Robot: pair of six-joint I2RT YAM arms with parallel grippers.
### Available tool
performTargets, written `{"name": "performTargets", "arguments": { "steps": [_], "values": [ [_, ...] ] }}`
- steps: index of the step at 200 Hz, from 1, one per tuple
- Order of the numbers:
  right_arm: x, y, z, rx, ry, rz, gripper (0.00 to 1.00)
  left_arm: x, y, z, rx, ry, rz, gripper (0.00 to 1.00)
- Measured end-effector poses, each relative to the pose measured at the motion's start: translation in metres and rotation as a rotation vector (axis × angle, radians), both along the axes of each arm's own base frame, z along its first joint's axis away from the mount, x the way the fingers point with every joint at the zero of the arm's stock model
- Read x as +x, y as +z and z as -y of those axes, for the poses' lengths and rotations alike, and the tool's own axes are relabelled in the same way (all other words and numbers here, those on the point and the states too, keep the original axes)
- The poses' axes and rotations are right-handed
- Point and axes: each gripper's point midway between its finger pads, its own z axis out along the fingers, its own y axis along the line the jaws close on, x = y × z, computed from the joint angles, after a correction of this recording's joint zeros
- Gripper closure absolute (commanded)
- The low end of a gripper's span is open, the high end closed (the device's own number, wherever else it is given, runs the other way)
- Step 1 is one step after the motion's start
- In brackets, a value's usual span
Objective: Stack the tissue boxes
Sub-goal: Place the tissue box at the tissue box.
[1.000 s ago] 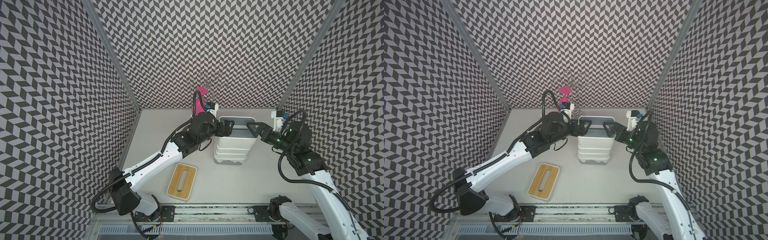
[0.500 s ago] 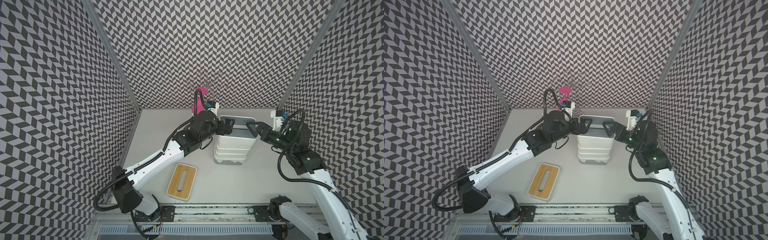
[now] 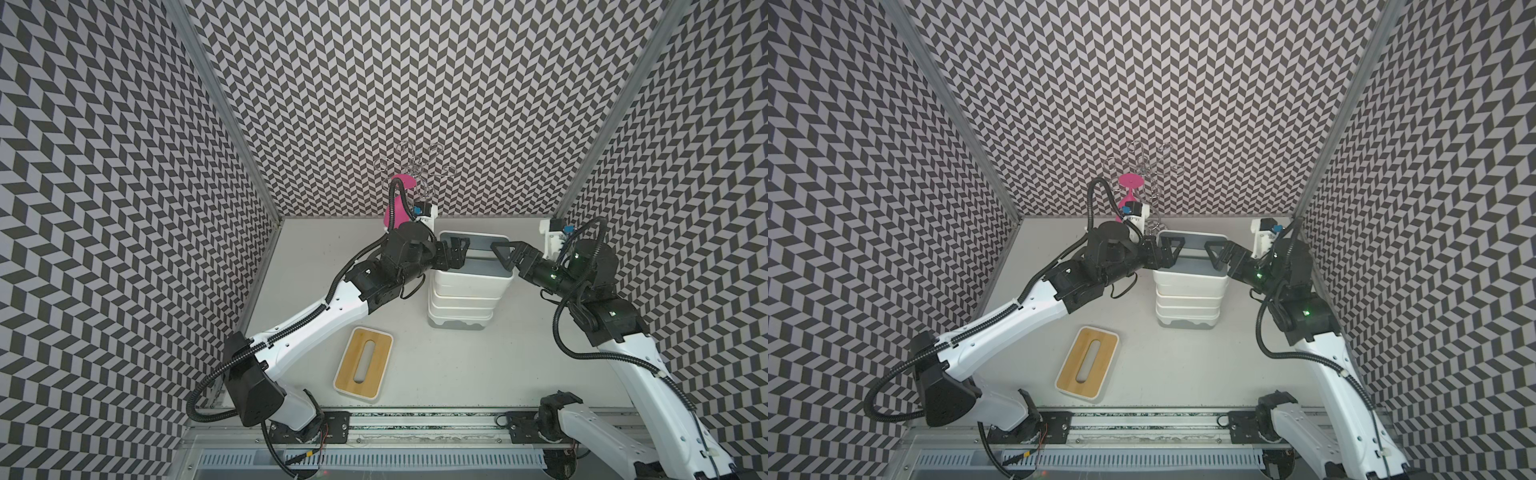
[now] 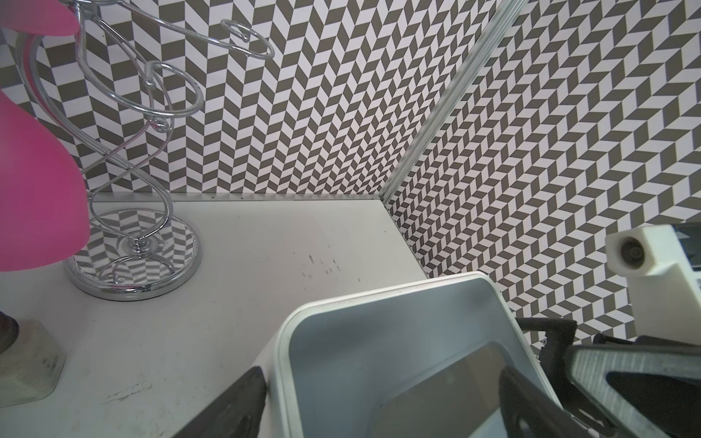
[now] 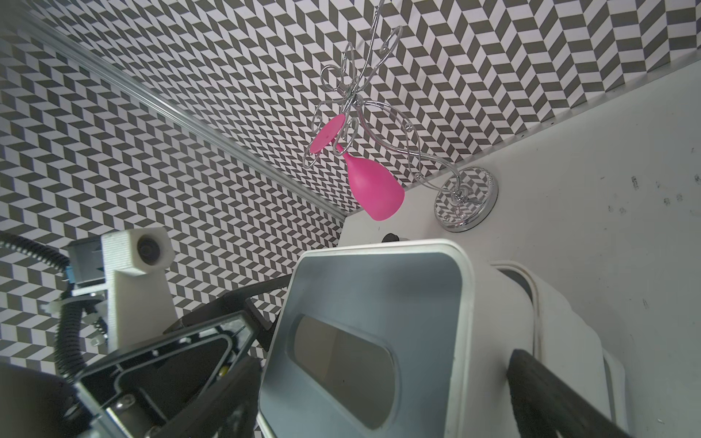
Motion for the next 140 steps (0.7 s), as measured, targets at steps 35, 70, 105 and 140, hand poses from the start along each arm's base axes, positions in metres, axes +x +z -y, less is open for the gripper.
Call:
{"name": "performTargets", "arguments": {
  "steps": [35, 70, 105, 140],
  "values": [
    [0.001, -0.001, 0.005, -0.017, -0.032, -0.011, 0.01, -0.001, 0.004, -0.003, -0.006, 0.009, 0.008, 0.03],
    [-0.002, 0.001, 0.013, -0.043, -0.07, -0.005, 0.01, -0.002, 0.009, -0.008, -0.01, 0.023, 0.017, 0.02],
    [-0.016, 0.002, 0.022, -0.086, -0.094, -0.003, 0.01, -0.012, 0.014, -0.021, -0.021, 0.025, 0.026, 0.01],
    [-0.038, -0.001, 0.025, -0.116, -0.077, -0.01, 0.01, -0.026, 0.014, -0.033, -0.035, 0.008, 0.026, 0.01]
  ]
}}
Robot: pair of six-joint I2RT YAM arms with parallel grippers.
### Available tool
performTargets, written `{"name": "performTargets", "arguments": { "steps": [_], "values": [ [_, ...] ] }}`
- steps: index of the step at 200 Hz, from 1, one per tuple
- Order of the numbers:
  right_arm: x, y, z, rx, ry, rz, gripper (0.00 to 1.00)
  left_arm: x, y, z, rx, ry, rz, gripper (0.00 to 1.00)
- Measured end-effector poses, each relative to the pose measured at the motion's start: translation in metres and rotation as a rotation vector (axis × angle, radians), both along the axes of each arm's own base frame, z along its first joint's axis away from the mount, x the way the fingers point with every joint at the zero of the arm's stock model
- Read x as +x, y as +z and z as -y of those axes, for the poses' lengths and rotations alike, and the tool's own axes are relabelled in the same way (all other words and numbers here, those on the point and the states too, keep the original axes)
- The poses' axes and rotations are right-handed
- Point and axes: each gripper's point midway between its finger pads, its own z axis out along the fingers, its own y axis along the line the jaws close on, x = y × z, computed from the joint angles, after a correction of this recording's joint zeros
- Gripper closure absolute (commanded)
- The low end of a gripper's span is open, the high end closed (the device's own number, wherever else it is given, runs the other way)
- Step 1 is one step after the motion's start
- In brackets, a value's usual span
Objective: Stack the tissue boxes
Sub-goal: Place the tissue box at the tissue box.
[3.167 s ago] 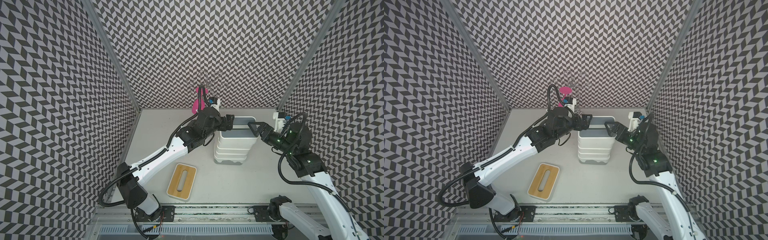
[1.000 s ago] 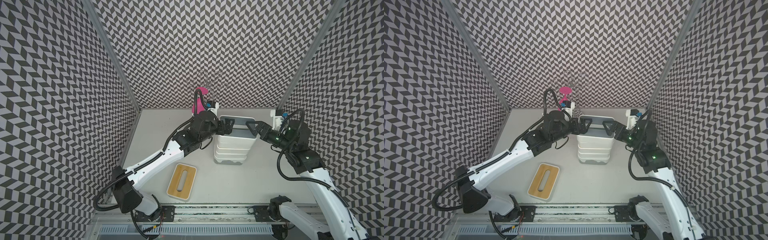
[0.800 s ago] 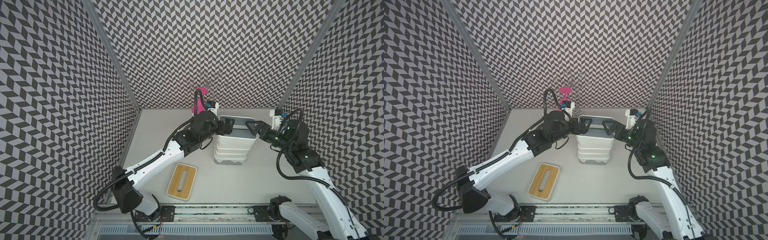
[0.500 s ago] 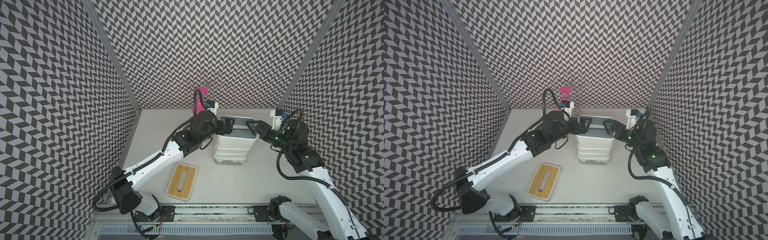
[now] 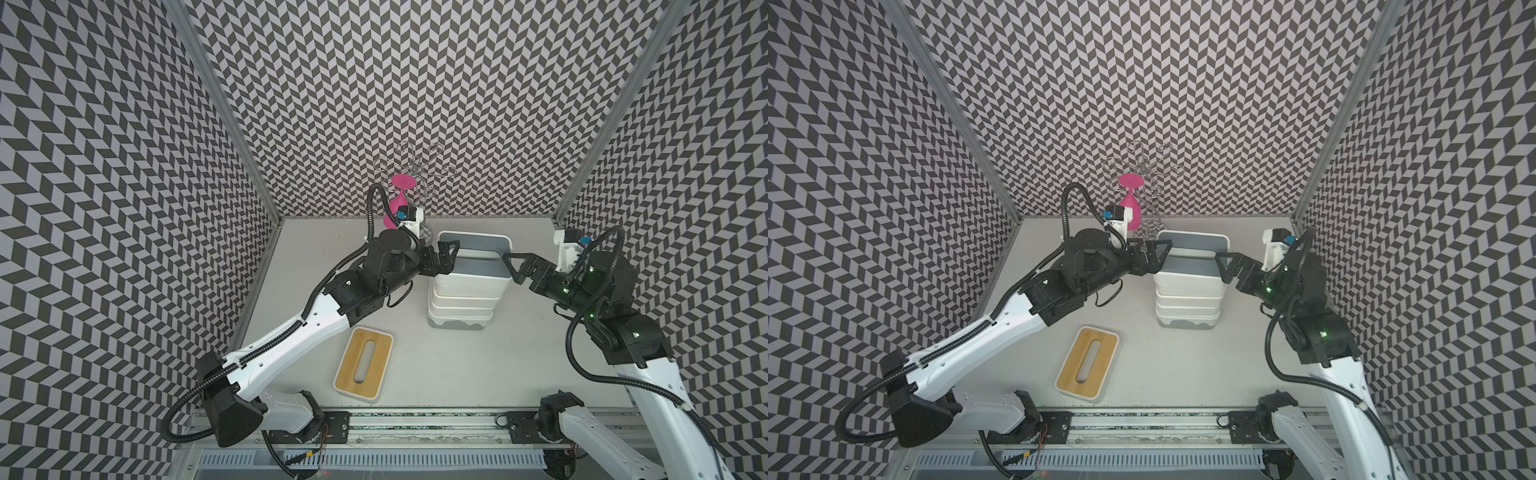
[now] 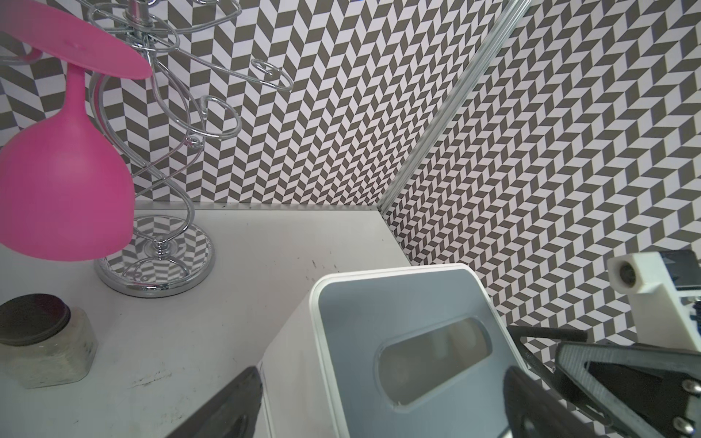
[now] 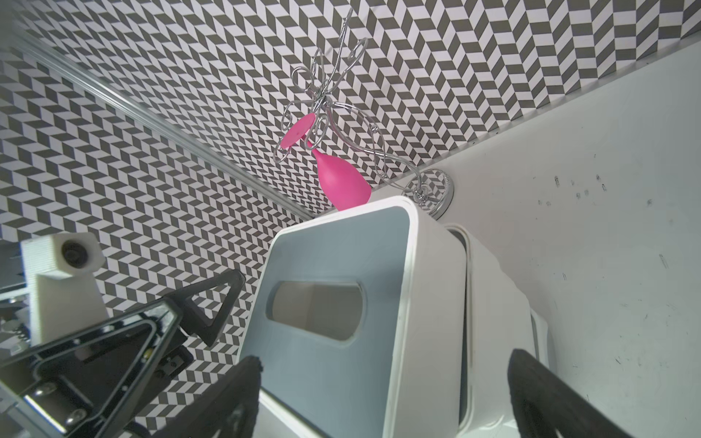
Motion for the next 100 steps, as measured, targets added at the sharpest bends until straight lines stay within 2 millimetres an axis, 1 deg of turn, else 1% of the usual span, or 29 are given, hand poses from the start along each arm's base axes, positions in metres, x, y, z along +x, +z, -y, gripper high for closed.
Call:
{"name": "performTargets", "arguments": {
  "steps": [23, 48, 69, 100],
  "values": [
    [-0.011, -0.002, 0.0, -0.01, 0.021, -0.006, 0.01, -0.005, -0.005, -0.001, 0.0, -0.018, -0.011, 0.01],
    [-0.022, -0.007, -0.001, -0.024, 0.042, -0.011, 0.01, -0.008, -0.016, 0.002, 0.008, -0.04, -0.035, 0.01],
    [-0.028, -0.019, -0.001, -0.035, 0.056, -0.036, 0.01, -0.01, -0.022, 0.004, 0.009, -0.056, -0.052, 0.01],
    [-0.029, -0.037, -0.002, -0.048, 0.067, -0.068, 0.01, -0.012, -0.02, 0.007, -0.002, -0.073, -0.054, 0.01]
  ]
}}
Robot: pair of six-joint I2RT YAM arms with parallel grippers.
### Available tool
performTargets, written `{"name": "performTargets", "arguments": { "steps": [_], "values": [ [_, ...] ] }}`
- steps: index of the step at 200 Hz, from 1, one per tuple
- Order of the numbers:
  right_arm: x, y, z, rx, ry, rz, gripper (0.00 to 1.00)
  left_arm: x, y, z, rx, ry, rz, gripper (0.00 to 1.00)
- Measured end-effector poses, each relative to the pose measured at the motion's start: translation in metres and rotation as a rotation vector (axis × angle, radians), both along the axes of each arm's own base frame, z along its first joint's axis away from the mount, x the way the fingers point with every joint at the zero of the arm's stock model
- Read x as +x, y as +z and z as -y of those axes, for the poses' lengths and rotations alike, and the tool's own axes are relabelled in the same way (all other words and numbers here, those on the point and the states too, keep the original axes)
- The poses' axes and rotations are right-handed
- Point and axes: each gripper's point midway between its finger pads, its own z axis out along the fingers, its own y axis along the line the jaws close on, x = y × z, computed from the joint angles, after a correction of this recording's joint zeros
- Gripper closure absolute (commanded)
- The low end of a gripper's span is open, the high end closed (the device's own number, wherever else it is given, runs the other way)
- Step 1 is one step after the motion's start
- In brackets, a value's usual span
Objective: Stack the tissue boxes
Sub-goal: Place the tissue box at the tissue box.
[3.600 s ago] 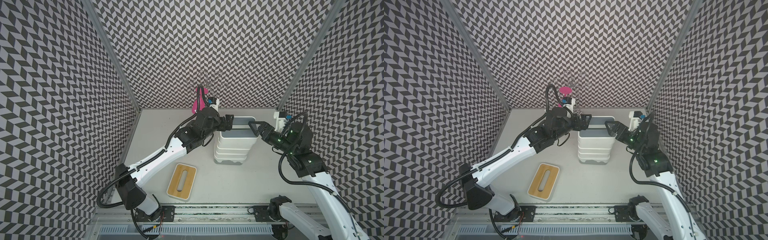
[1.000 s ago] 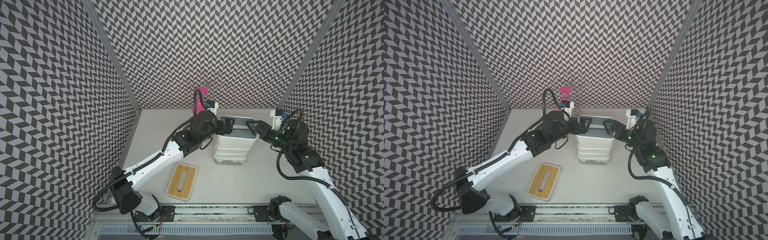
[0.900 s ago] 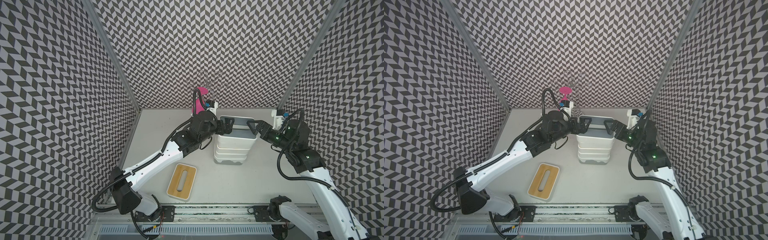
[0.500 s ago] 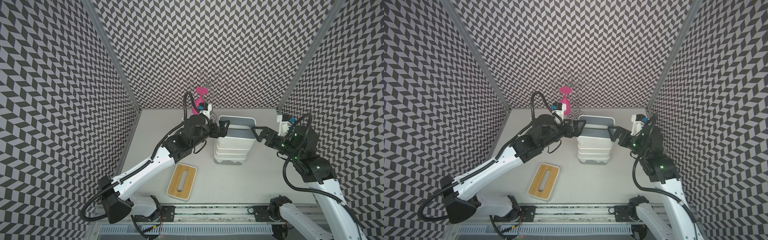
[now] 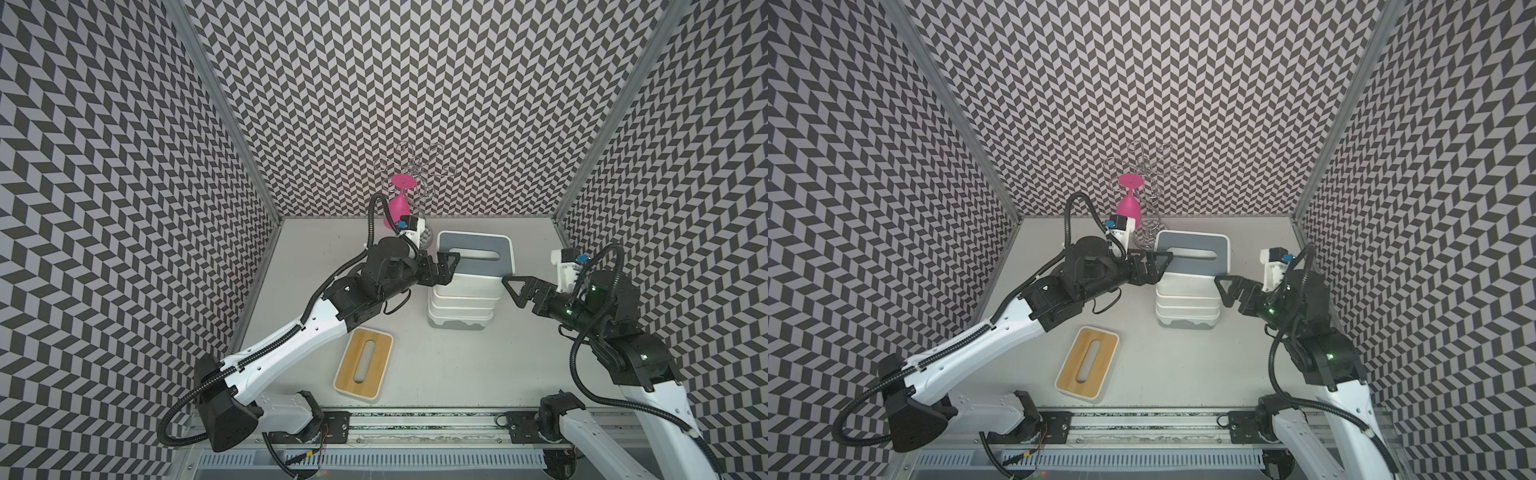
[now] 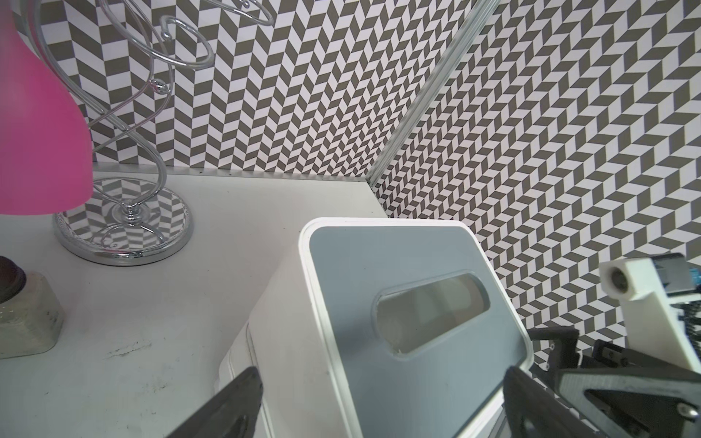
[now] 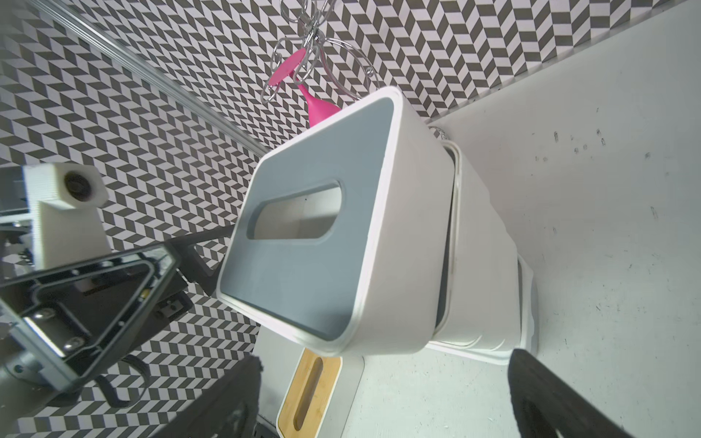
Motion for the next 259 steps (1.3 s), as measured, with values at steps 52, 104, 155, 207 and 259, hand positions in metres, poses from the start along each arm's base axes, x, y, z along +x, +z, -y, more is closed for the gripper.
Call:
{"name": "performTargets", "arguments": {
  "steps": [52, 104, 155, 207, 259],
  "values": [
    [0.007, -0.015, 0.0, -0.013, -0.004, -0.041, 0.01, -0.002, -0.005, 0.008, 0.003, -0.022, -0.009, 0.01],
    [0.009, -0.016, 0.002, -0.023, -0.016, -0.04, 0.01, -0.002, -0.008, 0.011, 0.006, -0.029, -0.012, 0.02],
    [0.012, -0.019, 0.007, -0.054, -0.037, -0.037, 0.01, -0.006, -0.007, 0.014, 0.005, -0.039, -0.012, 0.02],
    [0.015, -0.021, 0.013, -0.082, -0.067, -0.029, 0.01, -0.011, -0.007, 0.018, 0.005, -0.053, -0.012, 0.02],
    [0.016, -0.021, 0.015, -0.094, -0.078, -0.025, 0.01, -0.014, -0.007, 0.02, 0.007, -0.051, -0.009, 0.02]
  ]
}}
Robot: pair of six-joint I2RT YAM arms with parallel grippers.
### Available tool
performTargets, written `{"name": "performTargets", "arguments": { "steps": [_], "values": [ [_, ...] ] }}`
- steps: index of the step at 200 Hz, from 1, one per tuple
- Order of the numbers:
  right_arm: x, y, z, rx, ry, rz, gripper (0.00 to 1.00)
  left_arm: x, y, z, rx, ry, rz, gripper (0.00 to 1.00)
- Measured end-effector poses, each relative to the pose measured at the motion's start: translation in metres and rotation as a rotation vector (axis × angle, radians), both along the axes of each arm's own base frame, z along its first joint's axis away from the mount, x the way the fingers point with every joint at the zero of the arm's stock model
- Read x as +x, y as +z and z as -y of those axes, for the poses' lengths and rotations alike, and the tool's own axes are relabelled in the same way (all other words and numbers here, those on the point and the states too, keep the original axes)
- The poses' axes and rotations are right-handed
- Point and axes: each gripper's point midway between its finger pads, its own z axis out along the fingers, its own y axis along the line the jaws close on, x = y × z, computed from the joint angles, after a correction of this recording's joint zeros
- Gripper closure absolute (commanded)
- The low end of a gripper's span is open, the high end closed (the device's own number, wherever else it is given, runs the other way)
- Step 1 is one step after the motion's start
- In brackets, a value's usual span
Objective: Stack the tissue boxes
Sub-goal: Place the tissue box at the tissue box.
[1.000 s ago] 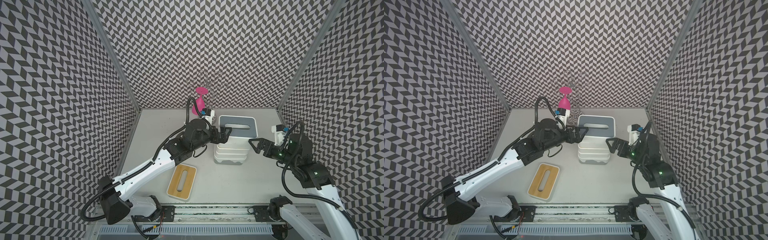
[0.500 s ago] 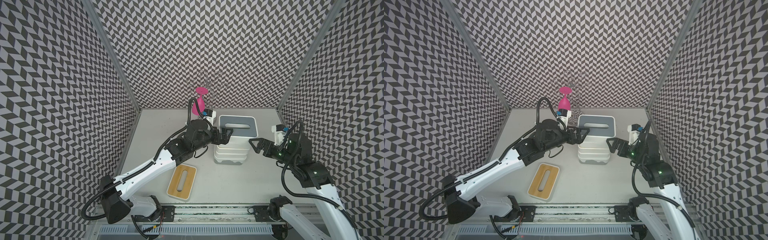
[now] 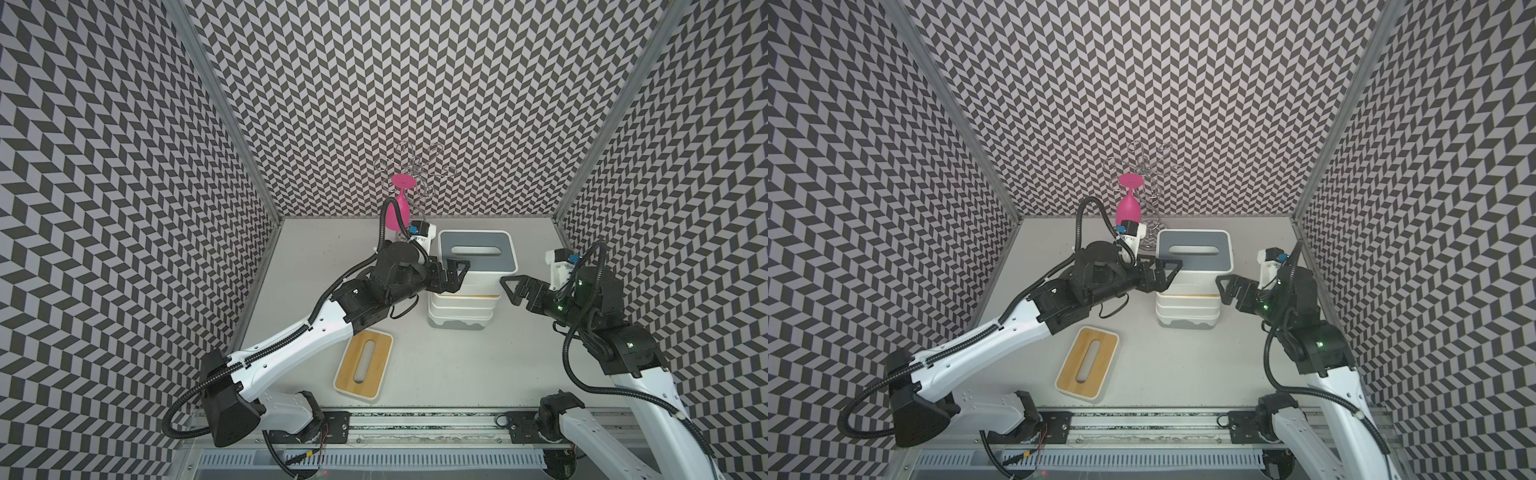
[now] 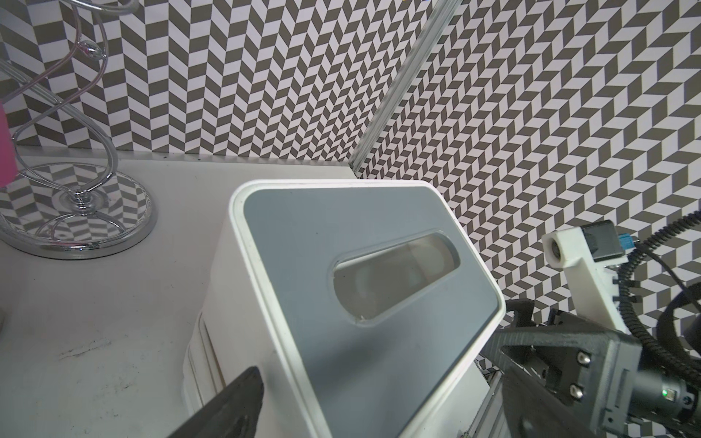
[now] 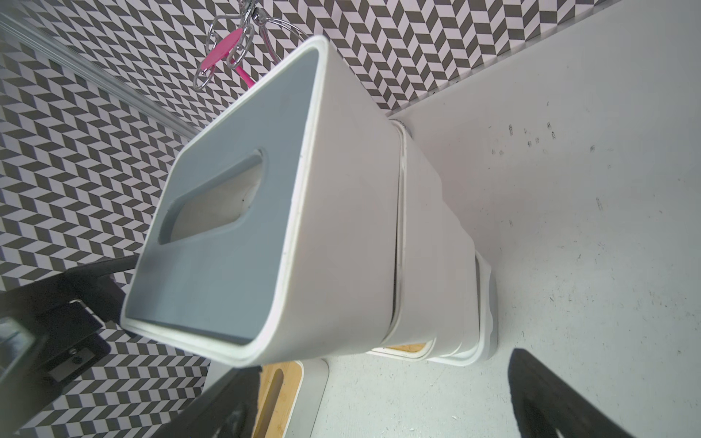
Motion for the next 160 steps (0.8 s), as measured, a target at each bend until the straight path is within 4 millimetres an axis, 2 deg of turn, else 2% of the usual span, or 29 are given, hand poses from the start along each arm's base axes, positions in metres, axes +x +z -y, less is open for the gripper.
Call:
{"name": "performTargets", "arguments": {
  "steps": [49, 113, 134, 160],
  "values": [
    [-0.003, 0.003, -0.003, 0.001, 0.026, 0.013, 0.01, 0.004, 0.002, -0.004, 0.002, 0.03, 0.01, 0.02],
    [-0.011, 0.01, -0.01, 0.011, 0.084, 0.05, 0.01, -0.004, 0.029, -0.029, -0.053, 0.069, 0.059, 0.02],
    [-0.01, 0.005, -0.01, 0.007, 0.083, 0.046, 0.05, -0.004, 0.026, -0.039, -0.065, 0.084, 0.057, 0.05],
    [-0.008, -0.002, -0.014, 0.015, 0.099, 0.039, 0.09, 0.0, 0.009, -0.046, -0.06, 0.096, 0.024, 0.07]
  ]
}}
